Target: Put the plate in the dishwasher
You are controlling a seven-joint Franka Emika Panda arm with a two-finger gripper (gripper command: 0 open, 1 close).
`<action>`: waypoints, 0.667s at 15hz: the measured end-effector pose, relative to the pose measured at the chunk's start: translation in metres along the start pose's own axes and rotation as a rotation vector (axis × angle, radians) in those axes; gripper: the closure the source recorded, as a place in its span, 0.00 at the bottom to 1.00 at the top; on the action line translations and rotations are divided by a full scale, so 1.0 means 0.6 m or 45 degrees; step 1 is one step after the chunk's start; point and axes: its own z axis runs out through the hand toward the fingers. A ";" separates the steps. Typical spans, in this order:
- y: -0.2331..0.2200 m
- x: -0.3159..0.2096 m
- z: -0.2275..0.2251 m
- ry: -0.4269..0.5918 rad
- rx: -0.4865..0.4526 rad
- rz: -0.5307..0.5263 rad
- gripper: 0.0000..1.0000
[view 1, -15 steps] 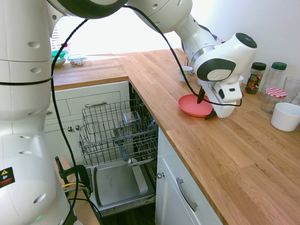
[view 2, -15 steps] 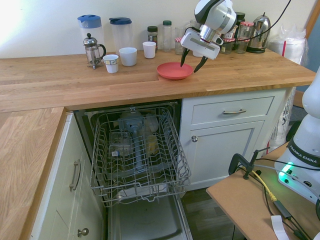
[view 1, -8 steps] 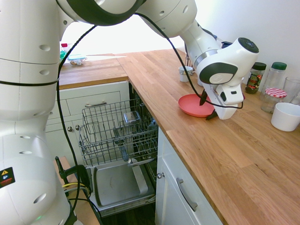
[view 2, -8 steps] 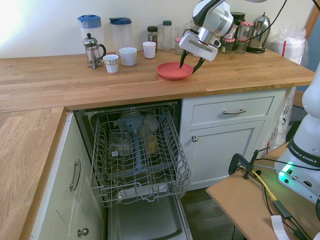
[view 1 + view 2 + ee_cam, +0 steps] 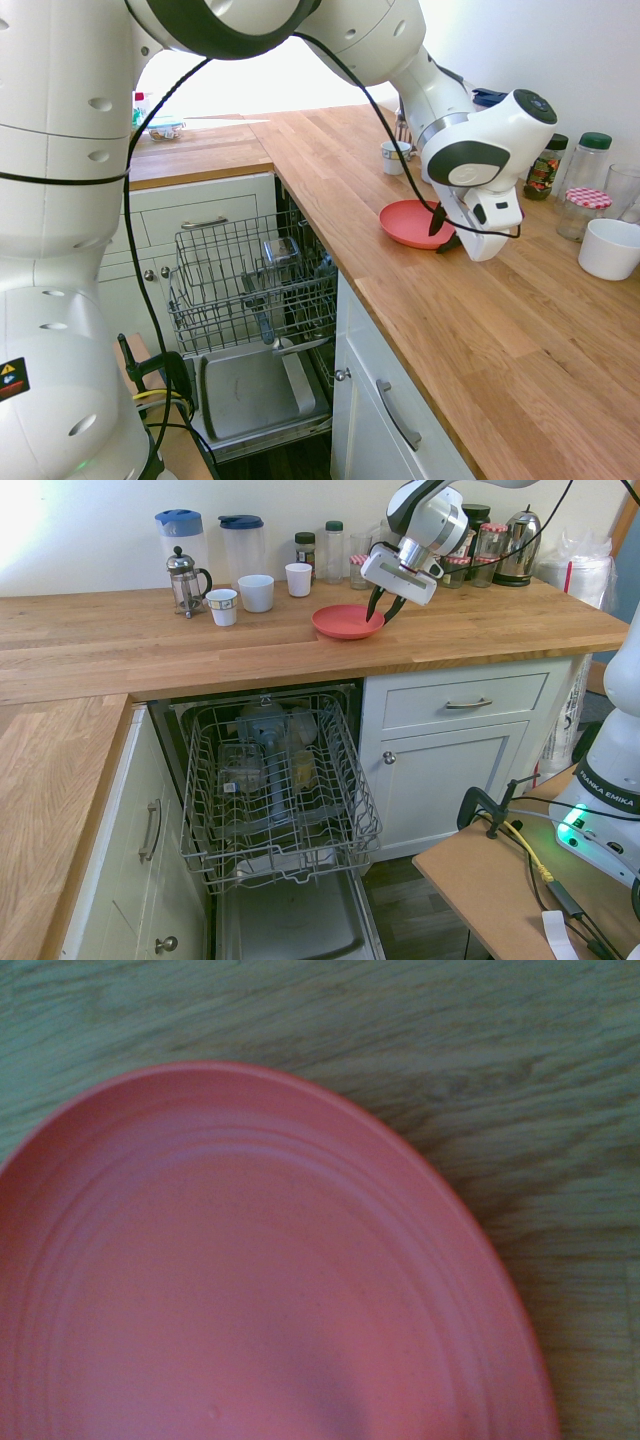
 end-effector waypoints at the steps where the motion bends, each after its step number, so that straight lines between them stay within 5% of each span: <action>1: 0.000 0.000 0.001 -0.003 -0.002 -0.004 1.00; 7: -0.010 -0.001 -0.010 -0.006 0.023 -0.077 1.00; 10: -0.038 -0.037 -0.047 0.064 0.023 -0.254 1.00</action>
